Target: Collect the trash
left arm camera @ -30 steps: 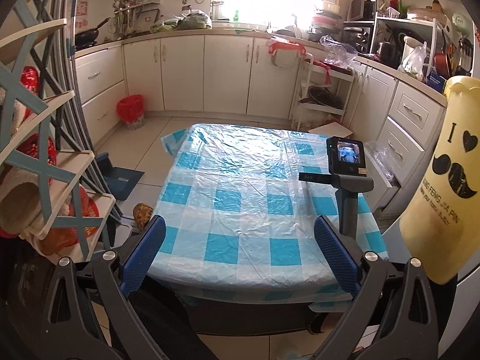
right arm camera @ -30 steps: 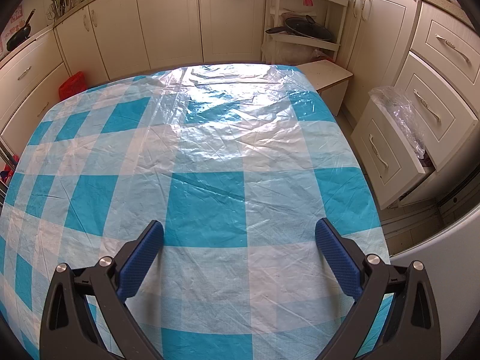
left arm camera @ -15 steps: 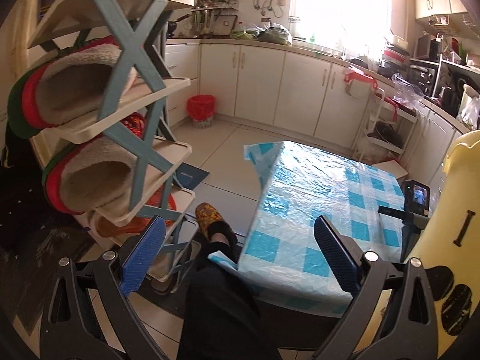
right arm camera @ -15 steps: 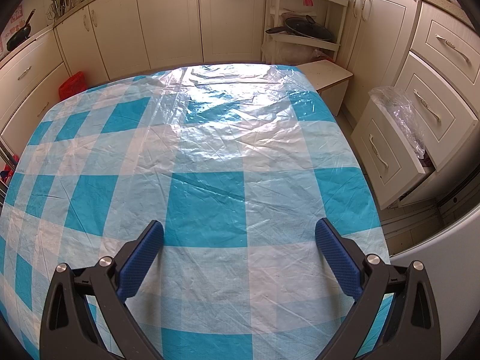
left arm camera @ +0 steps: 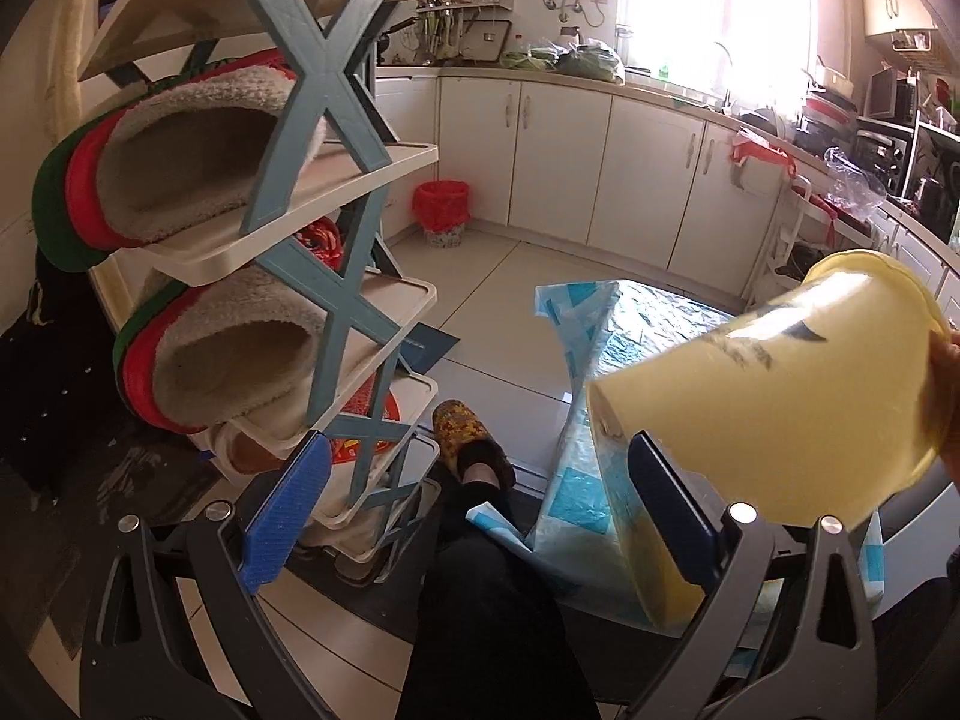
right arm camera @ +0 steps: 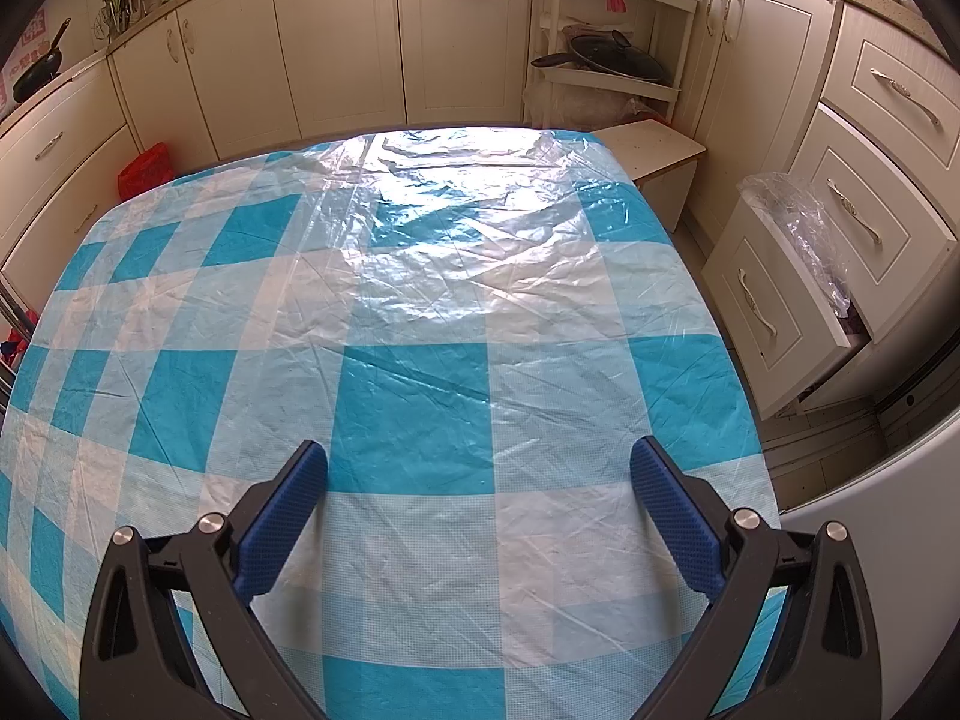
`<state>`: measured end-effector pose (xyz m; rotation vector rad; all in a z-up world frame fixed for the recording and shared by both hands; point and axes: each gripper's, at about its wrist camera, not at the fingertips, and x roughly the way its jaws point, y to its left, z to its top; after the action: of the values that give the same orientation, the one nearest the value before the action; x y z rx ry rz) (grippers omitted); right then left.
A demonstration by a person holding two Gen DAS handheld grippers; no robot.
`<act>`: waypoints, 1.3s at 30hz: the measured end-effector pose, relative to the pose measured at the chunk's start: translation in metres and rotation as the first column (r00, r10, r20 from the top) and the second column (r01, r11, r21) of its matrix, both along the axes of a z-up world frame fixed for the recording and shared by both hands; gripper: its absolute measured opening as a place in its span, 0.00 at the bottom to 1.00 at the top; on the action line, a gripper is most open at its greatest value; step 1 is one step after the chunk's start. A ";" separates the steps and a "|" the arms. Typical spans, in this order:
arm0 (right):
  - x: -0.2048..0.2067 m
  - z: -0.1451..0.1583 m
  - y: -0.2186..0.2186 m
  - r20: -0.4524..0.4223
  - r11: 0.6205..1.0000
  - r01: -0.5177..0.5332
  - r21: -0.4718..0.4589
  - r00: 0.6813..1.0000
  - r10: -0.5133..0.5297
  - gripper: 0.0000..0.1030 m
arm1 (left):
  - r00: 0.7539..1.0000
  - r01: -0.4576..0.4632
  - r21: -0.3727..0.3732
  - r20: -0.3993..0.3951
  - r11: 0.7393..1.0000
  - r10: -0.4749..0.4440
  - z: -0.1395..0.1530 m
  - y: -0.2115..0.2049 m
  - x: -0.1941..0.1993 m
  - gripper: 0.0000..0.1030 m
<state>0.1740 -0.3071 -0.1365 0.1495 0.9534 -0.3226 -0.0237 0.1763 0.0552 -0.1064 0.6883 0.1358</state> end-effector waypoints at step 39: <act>0.001 -0.001 0.000 0.001 1.000 0.005 0.002 1.000 -0.005 0.94 | 0.899 0.435 0.055 -0.075 0.899 -0.431 -0.010 -0.188 0.004 0.92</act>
<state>0.1747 -0.3068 -0.1376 0.1540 0.9528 -0.3265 -0.0195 -0.0115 0.0452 0.1223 0.7525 -0.2675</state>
